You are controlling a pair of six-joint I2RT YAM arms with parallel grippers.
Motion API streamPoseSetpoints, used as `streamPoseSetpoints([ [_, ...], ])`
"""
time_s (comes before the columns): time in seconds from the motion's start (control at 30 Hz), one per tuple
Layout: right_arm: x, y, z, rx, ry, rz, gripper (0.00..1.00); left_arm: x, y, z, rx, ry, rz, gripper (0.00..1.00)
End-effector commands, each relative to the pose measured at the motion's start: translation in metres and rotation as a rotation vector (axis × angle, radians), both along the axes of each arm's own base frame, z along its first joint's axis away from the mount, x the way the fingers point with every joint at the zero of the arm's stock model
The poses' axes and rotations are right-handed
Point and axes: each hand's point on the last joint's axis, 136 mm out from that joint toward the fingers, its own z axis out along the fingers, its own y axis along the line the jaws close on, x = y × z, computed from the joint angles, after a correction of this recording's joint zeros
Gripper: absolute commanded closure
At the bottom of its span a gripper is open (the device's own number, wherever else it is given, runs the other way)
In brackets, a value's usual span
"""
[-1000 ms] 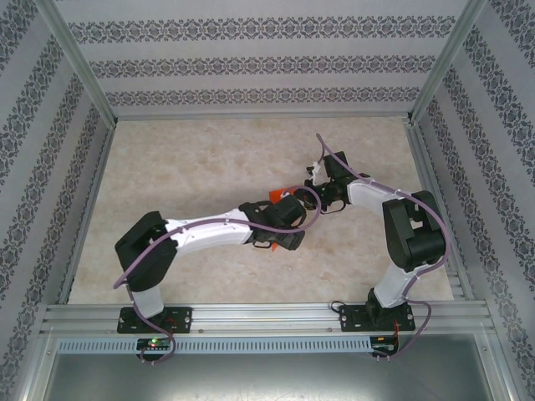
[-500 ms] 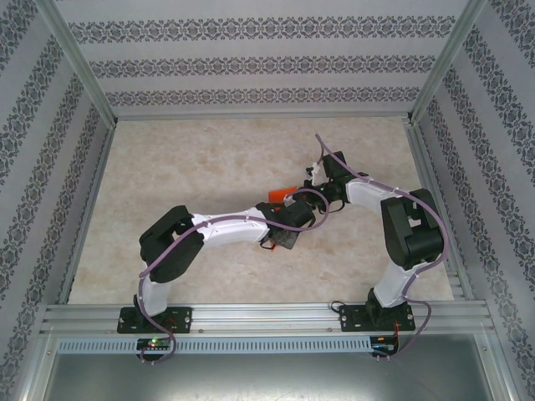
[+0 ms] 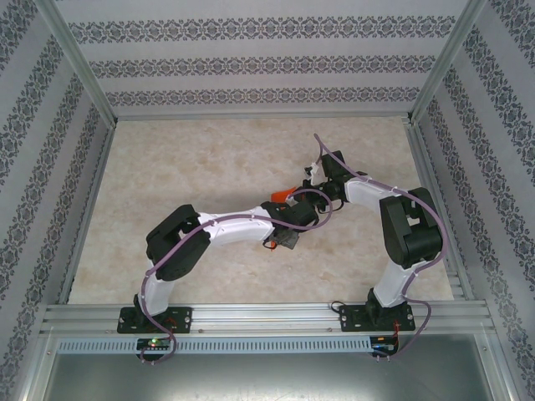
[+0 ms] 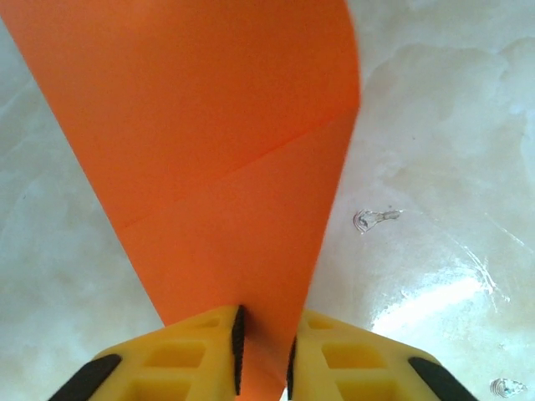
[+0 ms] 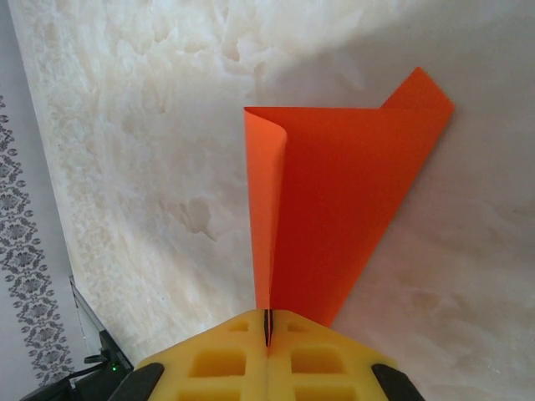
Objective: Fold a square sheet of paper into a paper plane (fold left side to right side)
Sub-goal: Fold the wing for the fifth time at the center of the table.
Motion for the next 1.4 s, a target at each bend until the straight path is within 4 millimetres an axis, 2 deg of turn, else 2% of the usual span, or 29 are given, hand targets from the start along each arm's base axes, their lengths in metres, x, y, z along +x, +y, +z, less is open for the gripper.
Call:
streamPoseSetpoints([
  [0.0, -0.002, 0.001, -0.004, -0.023, 0.019, 0.011, 0.94, -0.002, 0.002, -0.003, 0.039, -0.002, 0.008, 0.82],
  [0.1, -0.002, 0.0, -0.002, -0.027, 0.011, 0.022, 0.88, -0.002, 0.002, -0.004, 0.04, 0.002, 0.009, 0.88],
  [0.2, 0.002, -0.007, 0.004, -0.038, -0.012, 0.007, 0.76, -0.002, 0.003, -0.004, 0.038, 0.005, 0.013, 0.9],
  [0.3, 0.009, -0.019, 0.02, -0.042, -0.066, -0.023, 0.66, -0.002, 0.001, -0.002, 0.012, 0.014, 0.019, 0.91],
  [0.43, 0.015, -0.049, 0.044, -0.082, -0.145, -0.088, 0.51, 0.0, -0.003, 0.001, -0.033, 0.032, 0.021, 0.91],
  [0.5, 0.015, -0.068, 0.051, -0.117, -0.171, -0.124, 0.47, 0.002, -0.007, 0.004, -0.059, 0.05, 0.02, 0.91],
  [0.6, 0.01, -0.094, 0.054, -0.182, -0.193, -0.171, 0.42, 0.003, -0.014, 0.006, -0.115, 0.089, 0.025, 0.91],
  [0.7, 0.0, -0.107, 0.047, -0.205, -0.184, -0.186, 0.41, 0.005, -0.021, 0.006, -0.196, 0.151, 0.039, 0.91],
  [0.93, -0.021, -0.102, 0.015, -0.164, -0.122, -0.163, 0.4, 0.009, -0.039, 0.01, -0.378, 0.265, 0.061, 0.93],
  [1.1, -0.03, -0.091, 0.006, -0.076, -0.106, -0.174, 0.4, 0.016, -0.047, 0.006, -0.549, 0.358, 0.116, 0.94],
  [1.37, -0.038, -0.072, -0.009, -0.049, -0.084, -0.153, 0.42, 0.028, -0.051, 0.005, -0.745, 0.436, 0.174, 0.96],
])
